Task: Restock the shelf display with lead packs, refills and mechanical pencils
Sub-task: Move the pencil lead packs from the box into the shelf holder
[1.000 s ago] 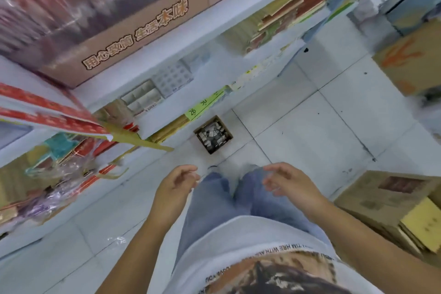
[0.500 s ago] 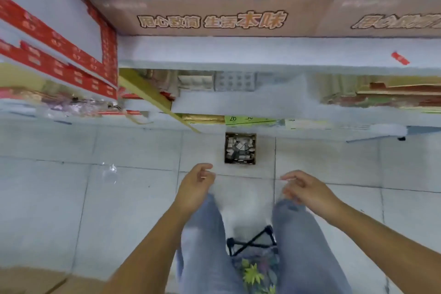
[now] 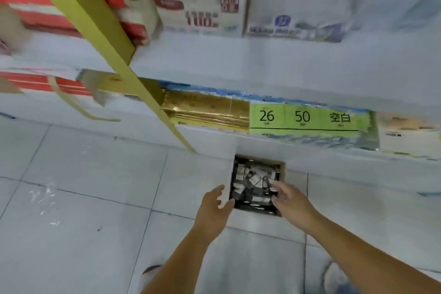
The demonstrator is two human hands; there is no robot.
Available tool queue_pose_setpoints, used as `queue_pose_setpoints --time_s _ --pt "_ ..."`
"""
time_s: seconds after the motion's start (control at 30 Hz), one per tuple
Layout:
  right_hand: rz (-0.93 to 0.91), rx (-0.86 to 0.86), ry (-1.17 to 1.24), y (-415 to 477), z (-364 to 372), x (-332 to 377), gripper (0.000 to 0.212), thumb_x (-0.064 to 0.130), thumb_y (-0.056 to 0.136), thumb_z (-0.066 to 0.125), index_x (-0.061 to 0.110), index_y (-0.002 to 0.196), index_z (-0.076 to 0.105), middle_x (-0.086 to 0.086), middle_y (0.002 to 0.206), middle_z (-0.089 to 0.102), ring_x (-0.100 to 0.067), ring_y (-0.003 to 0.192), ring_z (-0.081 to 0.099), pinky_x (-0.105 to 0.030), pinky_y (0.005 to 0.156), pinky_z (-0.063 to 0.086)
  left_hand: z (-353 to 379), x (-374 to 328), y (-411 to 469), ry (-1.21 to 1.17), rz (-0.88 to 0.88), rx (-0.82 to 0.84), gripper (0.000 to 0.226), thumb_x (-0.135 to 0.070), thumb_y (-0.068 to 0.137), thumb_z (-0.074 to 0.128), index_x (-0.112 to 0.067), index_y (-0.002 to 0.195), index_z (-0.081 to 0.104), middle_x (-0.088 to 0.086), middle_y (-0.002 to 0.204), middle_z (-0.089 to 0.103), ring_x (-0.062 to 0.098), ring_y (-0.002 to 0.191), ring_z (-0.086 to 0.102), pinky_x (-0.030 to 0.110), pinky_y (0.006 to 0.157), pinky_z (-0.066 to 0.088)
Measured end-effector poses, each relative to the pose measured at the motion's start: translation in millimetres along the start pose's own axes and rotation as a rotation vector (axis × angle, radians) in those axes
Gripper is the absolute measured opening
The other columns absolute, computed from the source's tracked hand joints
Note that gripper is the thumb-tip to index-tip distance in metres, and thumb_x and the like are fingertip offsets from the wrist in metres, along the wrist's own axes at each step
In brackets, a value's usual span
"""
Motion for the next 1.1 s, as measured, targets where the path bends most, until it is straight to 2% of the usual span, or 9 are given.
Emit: queue_pose_setpoints --time_s 0.13,0.27,0.37,0.43,0.67,0.8,0.9,1.0,1.1 --pt "-0.183 -0.125 -0.283 73.8 25.6 -19.8 0.044 0.026 0.096 0.053 0.023 0.139 0.042 -0.003 0.138 0.042 -0.015 0.118 0.045 -0.02 0.094 0.035 24.3 46.6 71.7 0.118 0.06 0.012 0.061 -0.044 0.098 0.056 -0.028 0.152 0.032 -0.01 0.151 0.038 0.008 0.132 0.044 0.029 0.11 0.04" --pt "-0.227 -0.228 -0.543 127.2 39.0 -33.7 0.062 0.038 0.095 0.052 0.019 0.149 0.028 -0.005 0.152 0.025 -0.022 0.139 0.026 -0.034 0.115 0.027 39.7 62.4 114.1 0.113 0.195 0.014 0.048 -0.036 0.101 0.053 -0.036 0.147 0.042 -0.019 0.144 0.051 0.0 0.126 0.05 0.015 0.101 0.04" --pt "-0.256 -0.303 -0.639 152.2 47.7 -33.0 0.071 0.054 0.09 0.05 0.023 0.149 0.025 -0.002 0.147 0.033 -0.022 0.136 0.03 -0.036 0.114 0.029 43.6 62.5 124.1 0.025 0.352 0.005 0.045 -0.017 0.102 0.05 -0.053 0.128 0.053 -0.033 0.122 0.063 -0.011 0.116 0.057 0.003 0.086 0.043" --pt "-0.258 -0.33 -0.641 160.7 53.3 -34.8 0.073 0.06 0.087 0.048 0.025 0.148 0.026 -0.002 0.143 0.034 -0.023 0.132 0.031 -0.036 0.113 0.028 42.8 66.2 122.4 -0.015 0.407 -0.018 0.044 -0.016 0.102 0.05 -0.052 0.129 0.054 -0.036 0.121 0.063 -0.014 0.115 0.056 0.001 0.086 0.042" --pt "-0.27 -0.263 -0.572 157.9 60.5 -38.2 0.085 0.079 0.077 0.04 0.04 0.149 0.018 0.001 0.142 0.024 -0.021 0.131 0.025 -0.034 0.11 0.029 42.4 69.5 114.1 -0.051 0.412 -0.018 0.039 -0.023 0.104 0.049 -0.032 0.142 0.052 -0.016 0.134 0.062 -0.001 0.124 0.055 0.029 0.109 0.044" --pt "-0.227 -0.187 -0.459 155.9 65.5 -45.9 0.091 0.081 0.07 0.049 0.048 0.148 0.014 0.002 0.146 0.021 -0.021 0.135 0.018 -0.035 0.111 0.024 42.1 61.1 110.0 -0.044 0.451 0.031 0.035 -0.019 0.104 0.049 -0.033 0.135 0.058 -0.017 0.124 0.068 0.0 0.117 0.061 0.024 0.103 0.048" --pt "-0.196 -0.098 -0.427 157.2 70.0 -51.6 0.112 0.088 0.054 0.054 0.051 0.148 0.005 0.009 0.157 0.01 -0.024 0.142 0.008 -0.039 0.116 0.017 41.2 59.6 107.8 -0.056 0.473 0.038 0.034 -0.017 0.104 0.049 -0.03 0.135 0.059 -0.015 0.124 0.069 -0.001 0.116 0.061 0.023 0.102 0.048" --pt "-0.239 -0.158 -0.633 155.7 69.7 -45.6 0.124 0.091 0.045 0.051 0.048 0.148 0.001 0.003 0.149 0.026 -0.025 0.133 0.024 -0.037 0.11 0.026 42.5 62.0 108.6 -0.071 0.474 0.017 0.035 -0.019 0.104 0.049 -0.03 0.137 0.057 -0.017 0.125 0.068 -0.005 0.115 0.06 0.016 0.1 0.047" --pt "-0.355 -0.243 -0.547 151.1 70.8 -37.3 0.108 0.084 0.05 0.052 0.049 0.145 0.016 0.002 0.125 0.041 -0.023 0.12 0.041 -0.035 0.101 0.039 42.9 65.4 111.1 -0.071 0.465 0.005 0.035 -0.02 0.104 0.048 -0.033 0.136 0.058 -0.02 0.123 0.068 -0.007 0.115 0.059 0.007 0.093 0.045"
Point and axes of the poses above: each hand's wrist, its own y-axis towards the middle knuckle, its own z-axis out of the palm, x = y × z, the point moved 9 cm from there along y, towards the middle knuckle
